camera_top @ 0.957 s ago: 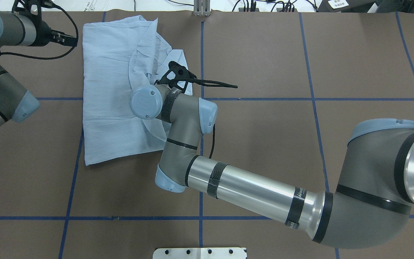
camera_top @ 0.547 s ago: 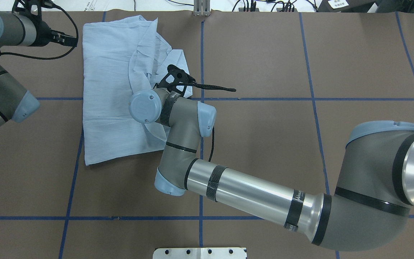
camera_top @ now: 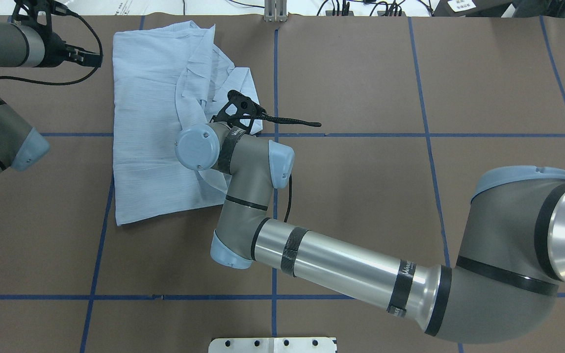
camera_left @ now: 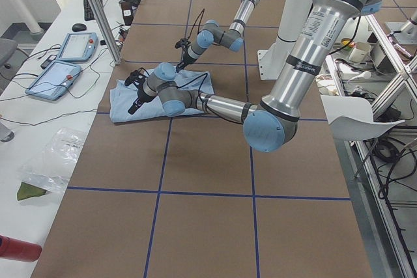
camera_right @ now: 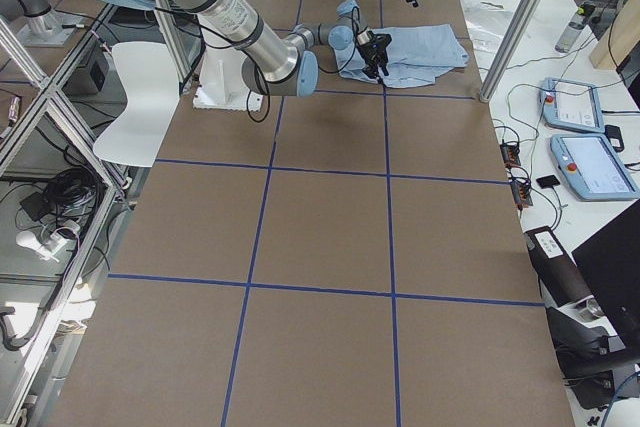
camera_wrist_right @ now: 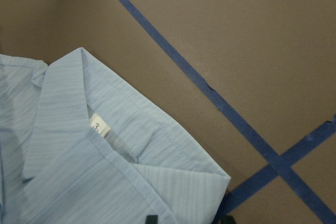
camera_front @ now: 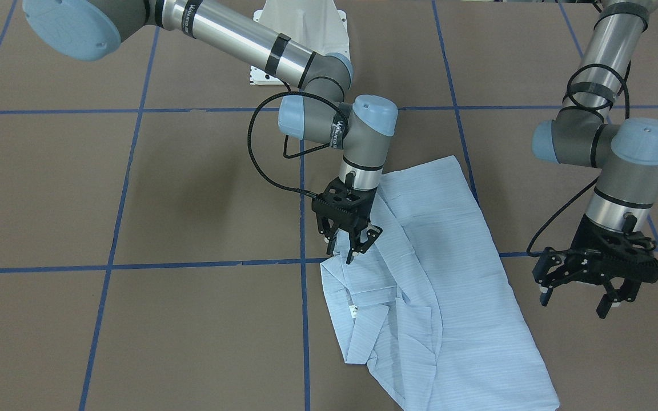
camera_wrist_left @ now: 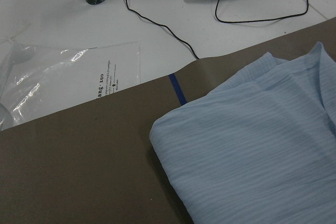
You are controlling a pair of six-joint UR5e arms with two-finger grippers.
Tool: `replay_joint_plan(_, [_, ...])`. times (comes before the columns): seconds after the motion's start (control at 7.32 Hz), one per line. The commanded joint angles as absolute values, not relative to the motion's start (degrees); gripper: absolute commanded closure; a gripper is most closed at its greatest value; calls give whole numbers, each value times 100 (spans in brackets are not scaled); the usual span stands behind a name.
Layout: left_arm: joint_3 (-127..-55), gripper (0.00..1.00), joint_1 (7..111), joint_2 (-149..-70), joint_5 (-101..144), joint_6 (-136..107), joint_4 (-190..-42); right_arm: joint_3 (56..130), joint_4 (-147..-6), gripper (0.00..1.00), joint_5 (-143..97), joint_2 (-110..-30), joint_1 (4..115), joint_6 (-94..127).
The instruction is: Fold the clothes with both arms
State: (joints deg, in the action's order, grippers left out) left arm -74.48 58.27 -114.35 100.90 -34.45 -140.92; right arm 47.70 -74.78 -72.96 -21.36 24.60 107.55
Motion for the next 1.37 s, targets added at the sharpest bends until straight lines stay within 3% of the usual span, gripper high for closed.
replay_joint_plan(0.0, [-7453, 0, 5827, -11391, 10090, -3445, -14106, 4764, -7453, 100, -7330, -2118, 2478, 10749])
replay_joint_plan(0.68, [-7795, 0, 5818, -11145, 10090, -3603, -14106, 4843, -7462, 100, -7365, -2101, 2513, 10399])
replay_joint_plan(0.82, [-7796, 0, 5818, -11145, 10090, -3604, -14106, 4843, -7462, 59, -7374, -2109, 2522, 10363])
replay_joint_plan(0.96, [-7796, 0, 5818, -11145, 10090, -3604, -14106, 4843, -7462, 48, -7374, -2135, 2522, 10354])
replay_joint_plan(1.23, [-7787, 0, 5818, -11145, 10090, -3604, -14106, 4834, -7453, 44, -7374, -2162, 2522, 10336])
